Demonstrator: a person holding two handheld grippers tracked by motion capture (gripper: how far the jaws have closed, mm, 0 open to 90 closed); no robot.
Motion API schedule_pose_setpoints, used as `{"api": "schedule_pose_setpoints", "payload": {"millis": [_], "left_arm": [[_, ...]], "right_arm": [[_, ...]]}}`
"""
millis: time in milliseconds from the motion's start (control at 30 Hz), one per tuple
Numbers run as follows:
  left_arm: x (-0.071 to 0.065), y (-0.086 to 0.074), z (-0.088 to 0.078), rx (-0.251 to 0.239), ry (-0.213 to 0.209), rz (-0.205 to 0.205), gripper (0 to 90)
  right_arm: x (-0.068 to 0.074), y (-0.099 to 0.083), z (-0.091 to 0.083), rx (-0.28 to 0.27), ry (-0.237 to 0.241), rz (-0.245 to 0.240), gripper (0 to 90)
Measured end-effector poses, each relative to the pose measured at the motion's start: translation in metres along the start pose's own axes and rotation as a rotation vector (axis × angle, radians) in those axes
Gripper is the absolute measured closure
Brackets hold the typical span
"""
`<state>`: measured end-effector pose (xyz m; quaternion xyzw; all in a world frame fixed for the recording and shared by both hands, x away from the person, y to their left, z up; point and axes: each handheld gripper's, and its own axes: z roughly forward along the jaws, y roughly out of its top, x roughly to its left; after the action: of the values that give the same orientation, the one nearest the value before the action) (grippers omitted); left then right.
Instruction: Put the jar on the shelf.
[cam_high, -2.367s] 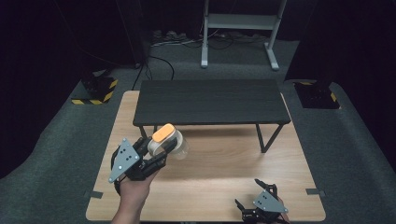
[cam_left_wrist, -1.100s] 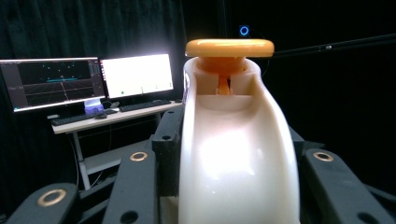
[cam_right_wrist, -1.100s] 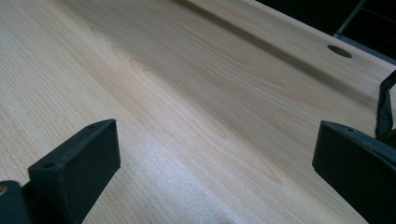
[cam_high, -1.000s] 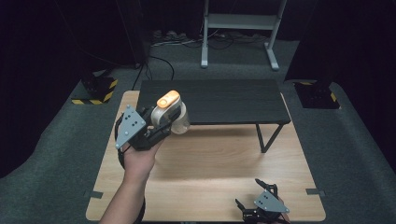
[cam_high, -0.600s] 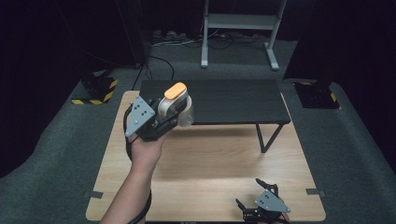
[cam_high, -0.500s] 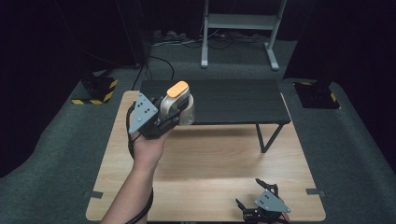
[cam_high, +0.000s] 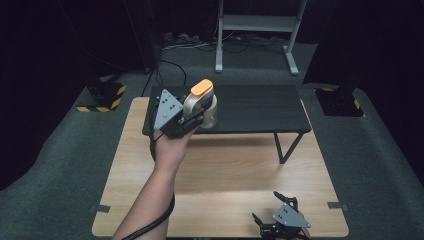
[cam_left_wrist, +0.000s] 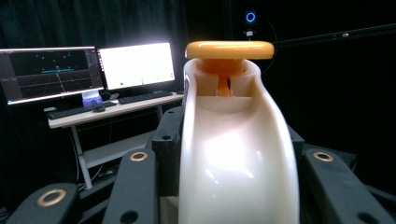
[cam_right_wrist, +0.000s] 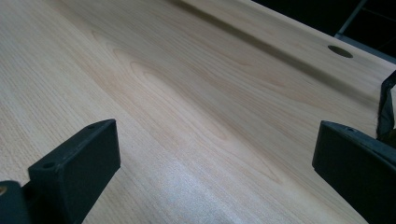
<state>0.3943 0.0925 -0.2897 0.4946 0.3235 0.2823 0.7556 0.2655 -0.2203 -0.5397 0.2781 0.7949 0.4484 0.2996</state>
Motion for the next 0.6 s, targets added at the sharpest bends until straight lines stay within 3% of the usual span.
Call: {"api": "schedule_pose_setpoints", "payload": {"millis": [600], "left_arm": [[0.002, -0.01, 0.016, 0.016, 0.026, -0.007, 56.5]], "right_arm": [[0.0, 0.0, -0.001, -0.007, 0.006, 0.001, 0.4]]}}
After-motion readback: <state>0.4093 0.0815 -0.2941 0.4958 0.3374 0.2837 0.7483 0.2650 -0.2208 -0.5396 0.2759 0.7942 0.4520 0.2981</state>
